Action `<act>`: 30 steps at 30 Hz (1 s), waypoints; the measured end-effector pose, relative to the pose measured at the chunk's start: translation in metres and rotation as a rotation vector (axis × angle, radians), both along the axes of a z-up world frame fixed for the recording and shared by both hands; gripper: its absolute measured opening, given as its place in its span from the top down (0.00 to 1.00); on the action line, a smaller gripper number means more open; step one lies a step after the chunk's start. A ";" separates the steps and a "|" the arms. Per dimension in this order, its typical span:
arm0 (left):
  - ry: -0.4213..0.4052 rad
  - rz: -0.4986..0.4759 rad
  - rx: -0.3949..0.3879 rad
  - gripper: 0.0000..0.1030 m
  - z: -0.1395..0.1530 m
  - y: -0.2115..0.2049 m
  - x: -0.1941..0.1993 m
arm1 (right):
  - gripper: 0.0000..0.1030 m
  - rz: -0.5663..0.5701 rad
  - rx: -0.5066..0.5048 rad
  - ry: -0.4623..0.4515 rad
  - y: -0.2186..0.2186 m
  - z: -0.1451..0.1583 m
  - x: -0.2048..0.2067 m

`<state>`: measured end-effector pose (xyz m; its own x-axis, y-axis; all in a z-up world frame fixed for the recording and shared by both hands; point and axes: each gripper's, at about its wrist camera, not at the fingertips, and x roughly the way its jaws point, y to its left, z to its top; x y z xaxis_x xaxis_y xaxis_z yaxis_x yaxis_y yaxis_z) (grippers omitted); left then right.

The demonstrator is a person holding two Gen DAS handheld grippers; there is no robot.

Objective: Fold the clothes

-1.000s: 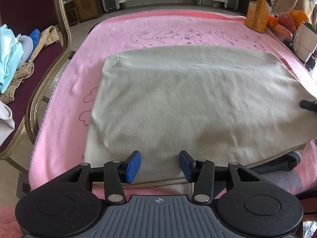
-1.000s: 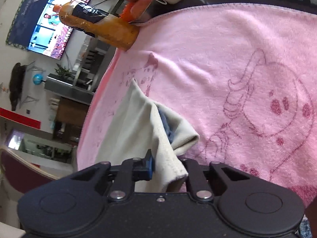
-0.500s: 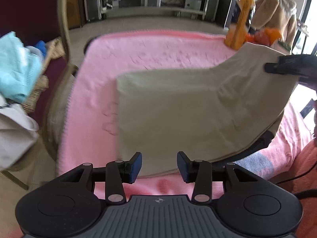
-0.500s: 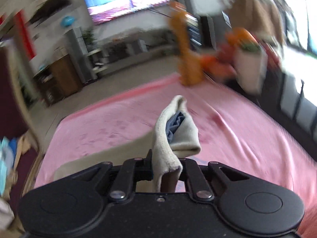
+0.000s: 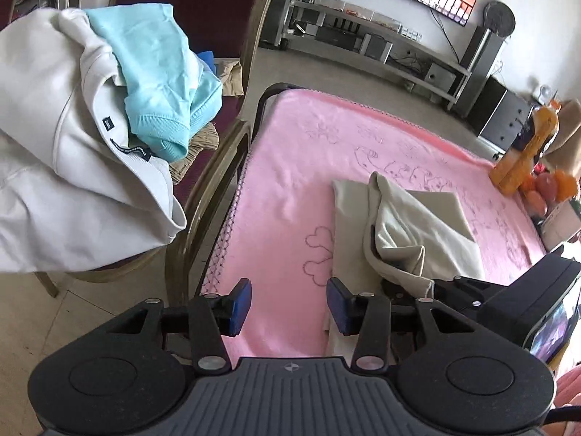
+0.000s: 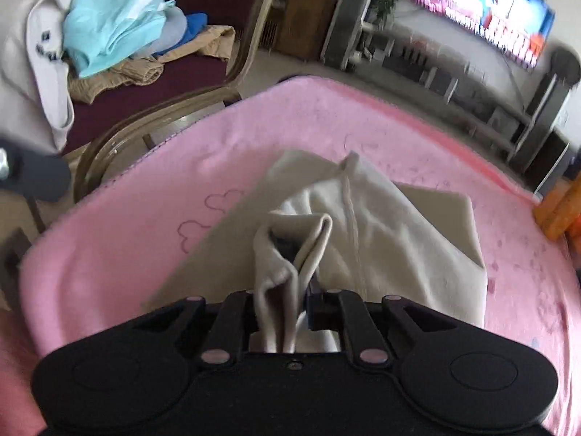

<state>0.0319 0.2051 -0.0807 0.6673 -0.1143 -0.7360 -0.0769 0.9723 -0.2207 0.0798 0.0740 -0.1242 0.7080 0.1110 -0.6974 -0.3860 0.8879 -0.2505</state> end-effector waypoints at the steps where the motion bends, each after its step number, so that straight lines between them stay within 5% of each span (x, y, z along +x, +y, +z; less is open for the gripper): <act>1: -0.002 0.002 -0.008 0.57 0.000 0.000 0.000 | 0.89 -0.010 0.022 0.003 -0.003 0.003 0.001; 7: -0.022 0.015 -0.018 0.57 0.002 0.003 -0.003 | 0.90 -0.029 0.179 -0.089 -0.017 0.040 -0.018; 13: -0.017 0.033 -0.033 0.57 0.002 0.011 -0.003 | 0.90 0.065 0.155 -0.055 0.000 0.038 -0.022; 17: -0.010 0.041 -0.037 0.58 0.001 0.013 -0.002 | 0.84 0.145 0.104 0.055 0.004 0.021 -0.018; 21: -0.009 0.060 -0.047 0.58 0.001 0.017 -0.004 | 0.60 0.258 0.248 0.180 -0.020 0.033 -0.029; 24: -0.008 0.069 -0.054 0.58 0.001 0.018 -0.004 | 0.59 0.330 0.362 0.266 -0.042 0.046 -0.038; 30: -0.028 0.003 0.000 0.68 0.004 -0.003 -0.001 | 0.60 0.165 0.482 0.279 -0.115 0.064 -0.046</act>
<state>0.0313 0.2017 -0.0763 0.6878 -0.1120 -0.7172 -0.0738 0.9721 -0.2225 0.0338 -0.0408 -0.0606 0.4510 0.5558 -0.6984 -0.5222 0.7989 0.2985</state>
